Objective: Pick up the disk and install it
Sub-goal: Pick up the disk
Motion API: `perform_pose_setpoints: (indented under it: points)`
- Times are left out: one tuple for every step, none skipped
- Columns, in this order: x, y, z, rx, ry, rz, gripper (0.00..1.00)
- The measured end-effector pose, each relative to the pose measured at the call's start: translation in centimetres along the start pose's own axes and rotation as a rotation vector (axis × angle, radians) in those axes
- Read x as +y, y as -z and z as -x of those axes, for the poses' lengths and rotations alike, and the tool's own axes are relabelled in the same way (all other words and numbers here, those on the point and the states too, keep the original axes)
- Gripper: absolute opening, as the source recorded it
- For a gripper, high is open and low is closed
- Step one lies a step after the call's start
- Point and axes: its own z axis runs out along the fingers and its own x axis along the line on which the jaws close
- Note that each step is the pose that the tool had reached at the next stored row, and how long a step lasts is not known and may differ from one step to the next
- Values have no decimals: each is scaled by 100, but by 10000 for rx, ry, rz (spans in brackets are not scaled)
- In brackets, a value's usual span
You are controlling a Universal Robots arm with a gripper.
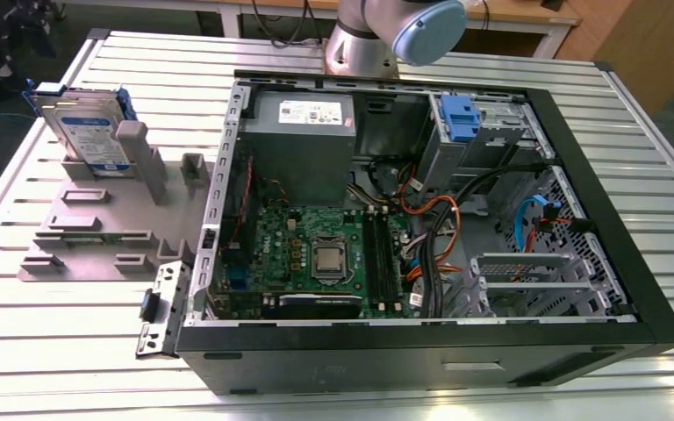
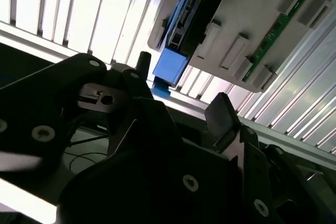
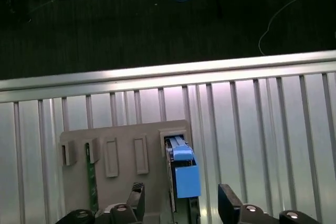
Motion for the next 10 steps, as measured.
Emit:
perform_pose_setpoints:
  points:
    - [2, -18, -1, 1, 43, 1, 64]
    - [5, -36, -2, 0, 116, 3, 71]
    - [7, -56, -3, 0, 233, 6, 71]
    - [7, -74, -3, 3, 371, 11, 71]
    - [8, -92, -4, 6, 504, 14, 71]
    - [10, -110, -4, 8, 631, 18, 71]
    - [12, -128, -5, 10, 737, 20, 71]
    - [14, -146, -6, 11, 810, 22, 71]
    - [16, -164, -7, 13, 850, 23, 71]
    - [18, -184, -7, 13, 869, 24, 71]
